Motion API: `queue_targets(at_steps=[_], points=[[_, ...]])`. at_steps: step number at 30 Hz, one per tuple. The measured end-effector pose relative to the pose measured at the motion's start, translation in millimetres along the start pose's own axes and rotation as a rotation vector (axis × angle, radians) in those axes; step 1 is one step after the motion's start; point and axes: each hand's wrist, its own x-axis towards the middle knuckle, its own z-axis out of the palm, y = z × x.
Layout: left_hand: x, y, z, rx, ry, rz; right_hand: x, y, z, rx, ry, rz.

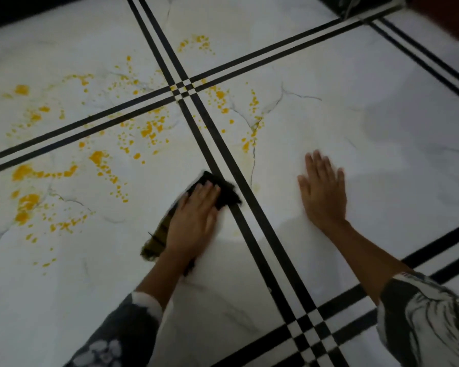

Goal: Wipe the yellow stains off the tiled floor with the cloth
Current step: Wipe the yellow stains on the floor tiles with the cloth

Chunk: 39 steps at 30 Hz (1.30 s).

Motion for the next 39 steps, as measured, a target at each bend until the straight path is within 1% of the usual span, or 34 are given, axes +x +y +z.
queue_targets(at_steps=[2,3,4,6,8,10,11,12,14,16,17,18,19,20,23,24,25,26,28,29,30,31,32,33,35,37,38,39], points=[[34.1,1.4,1.1,0.075,0.04,-0.192,-2.8,4.6,5.1,-0.02,0.0,0.006],[51.6,16.3,5.4,0.086,0.062,-0.264,-3.2,4.7,7.0,-0.018,-0.007,0.003],[65.2,40.4,11.0,0.076,0.058,-0.275,-3.8,5.8,6.7,-0.012,-0.014,0.003],[69.8,89.9,23.2,0.033,0.041,-0.177,-3.3,5.5,6.1,-0.012,-0.009,0.004],[41.8,119.6,30.7,0.033,0.011,-0.023,-2.9,6.0,5.7,-0.022,-0.015,0.011],[3.5,113.4,34.0,0.053,0.027,0.068,-2.2,6.2,6.0,-0.035,-0.029,0.015],[-10.8,100.4,33.8,0.05,0.013,0.063,-2.0,6.1,6.6,-0.032,-0.03,0.018],[-18.3,84.9,33.6,0.052,0.03,0.017,-1.6,5.6,6.8,-0.031,-0.03,0.018],[-11.5,61.3,27.9,0.056,0.075,-0.174,-1.0,5.1,6.7,-0.041,-0.024,0.017],[19.5,63.5,21.8,0.022,0.087,-0.356,-1.4,5.8,7.3,-0.041,-0.033,0.023],[38.6,72.3,22.9,-0.004,0.091,-0.406,-2.3,5.3,7.7,-0.038,-0.04,0.025],[53.0,85.4,23.6,-0.018,0.068,-0.41,-3.3,4.7,7.5,-0.037,-0.043,0.025],[63.6,99.5,24.9,-0.016,0.047,-0.355,-3.3,4.4,6.6,-0.036,-0.046,0.027],[67.2,111.6,25.9,-0.013,0.017,-0.258,-3.5,4.8,6.3,-0.036,-0.051,0.028],[33.6,112.0,25.8,-0.009,-0.082,0.098,-4.0,6.2,5.0,-0.019,-0.059,0.025],[18.2,97.7,24.9,-0.009,-0.088,0.167,-2.5,5.4,2.9,0.003,-0.056,0.035],[5.8,78.9,21.8,-0.004,-0.074,0.17,-1.7,3.8,1.3,0.03,-0.037,0.041],[3.9,56.6,17.2,0.019,-0.037,0.106,1.5,0.1,-1.5,0.051,-0.006,0.033],[29.8,19.3,7.6,0.066,0.056,-0.146,12.4,-8.5,-4.8,0.065,0.019,-0.017],[55.4,10.4,3.3,0.075,0.072,-0.277,21.4,-11.4,-3.6,0.068,0.012,-0.046],[83.3,9.9,1.3,0.062,0.083,-0.362,30.5,-13.6,-2.1,0.069,0.0,-0.062],[110.7,16.0,3.1,0.032,0.09,-0.396,40.8,-16.5,-0.6,0.068,-0.009,-0.063],[132.9,28.6,4.8,0.018,0.087,-0.376,52.5,-20.4,2.0,0.068,-0.008,-0.058],[146.5,44.2,8.1,0.008,0.084,-0.316,62.9,-23.6,2.6,0.072,-0.006,-0.043],[145.2,70.4,17.1,0.015,0.064,-0.129,83.9,-29.6,3.9,0.083,0.0,-0.008],[105.3,71.5,20.2,0.063,0.052,0.043,100.8,-33.4,4.1,0.086,0.004,-0.011],[83.6,60.4,20.0,0.076,0.04,0.09,108.6,-35.0,4.2,0.079,-0.002,-0.026],[69.8,44.3,15.3,0.084,0.014,0.084,115.7,-37.5,4.2,0.069,-0.014,-0.04]])
